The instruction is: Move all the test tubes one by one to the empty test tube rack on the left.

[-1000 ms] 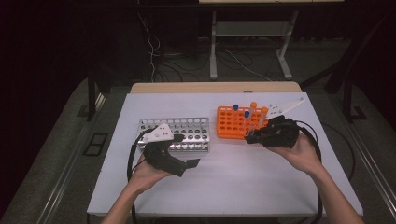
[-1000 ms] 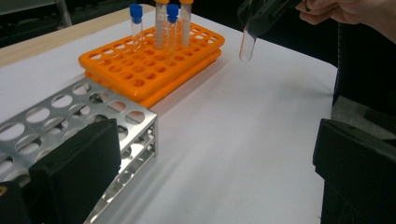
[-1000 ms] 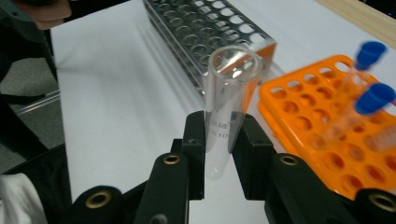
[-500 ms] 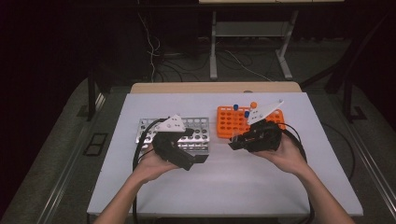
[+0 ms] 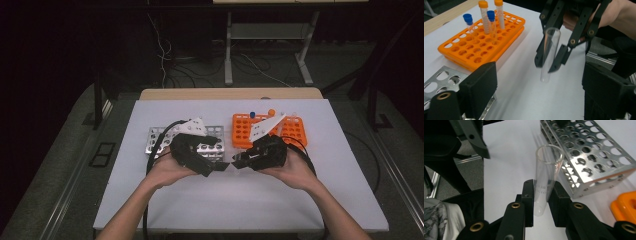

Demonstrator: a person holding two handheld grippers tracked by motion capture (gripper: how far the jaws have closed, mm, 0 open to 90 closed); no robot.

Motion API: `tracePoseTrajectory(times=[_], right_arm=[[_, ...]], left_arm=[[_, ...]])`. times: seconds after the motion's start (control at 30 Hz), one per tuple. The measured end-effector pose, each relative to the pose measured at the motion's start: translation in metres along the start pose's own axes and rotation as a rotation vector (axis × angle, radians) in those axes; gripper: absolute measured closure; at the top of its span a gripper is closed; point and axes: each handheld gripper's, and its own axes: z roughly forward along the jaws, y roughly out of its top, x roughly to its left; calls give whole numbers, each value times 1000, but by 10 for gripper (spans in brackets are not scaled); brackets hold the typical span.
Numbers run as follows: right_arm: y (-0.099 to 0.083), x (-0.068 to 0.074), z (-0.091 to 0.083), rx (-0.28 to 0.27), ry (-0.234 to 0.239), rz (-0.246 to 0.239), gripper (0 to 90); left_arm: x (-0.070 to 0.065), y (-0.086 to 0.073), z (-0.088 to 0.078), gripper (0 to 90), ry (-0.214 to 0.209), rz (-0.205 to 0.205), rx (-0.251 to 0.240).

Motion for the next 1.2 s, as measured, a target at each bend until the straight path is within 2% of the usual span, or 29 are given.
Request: tracePoseTrajectory(times=[0.1, 0.17, 0.2, 0.23, 0.27, 0.33, 0.47, 0.5, 0.6, 0.67, 0.83, 0.87, 0.93, 1.03, 1.2], right_arm=[[2, 3, 5, 5, 12, -12, 748], [4, 5, 11, 14, 23, -19, 749], [4, 5, 11, 14, 23, -19, 749], [4, 6, 15, 21, 30, -19, 748], [4, 6, 15, 21, 30, -19, 748], [4, 8, 20, 34, 40, -28, 748], [4, 9, 25, 40, 46, -31, 748], [4, 10, 29, 44, 49, -36, 748], [4, 11, 32, 48, 55, -42, 748], [4, 12, 33, 48, 57, -44, 749], [4, 13, 37, 47, 64, -54, 748], [4, 13, 37, 47, 64, -54, 748], [4, 15, 38, 52, 71, -55, 748], [4, 16, 40, 52, 68, -65, 748], [2, 16, 40, 43, 67, -58, 735]], left_arm=[[0, 1, 1, 154, -15, 3, 7], [-1, 1, 2, 215, -27, 16, 13], [-1, 1, 2, 215, -36, 25, 19], [-2, 1, 2, 273, -45, 29, 23], [-2, 1, 3, 273, -50, 38, 32], [-4, 0, 4, 359, -67, 59, 53], [-5, 0, 5, 426, -77, 66, 68], [-5, 0, 5, 473, -79, 68, 72], [-5, 0, 5, 531, -89, 77, 87], [-4, 0, 6, 547, -99, 80, 97], [-4, 0, 9, 660, -107, 96, 140], [-4, -1, 10, 660, -107, 98, 146], [-3, -1, 10, 731, -114, 100, 149], [-2, 0, 10, 742, -132, 101, 162], [-3, 3, 12, 746, -131, 121, 185]])
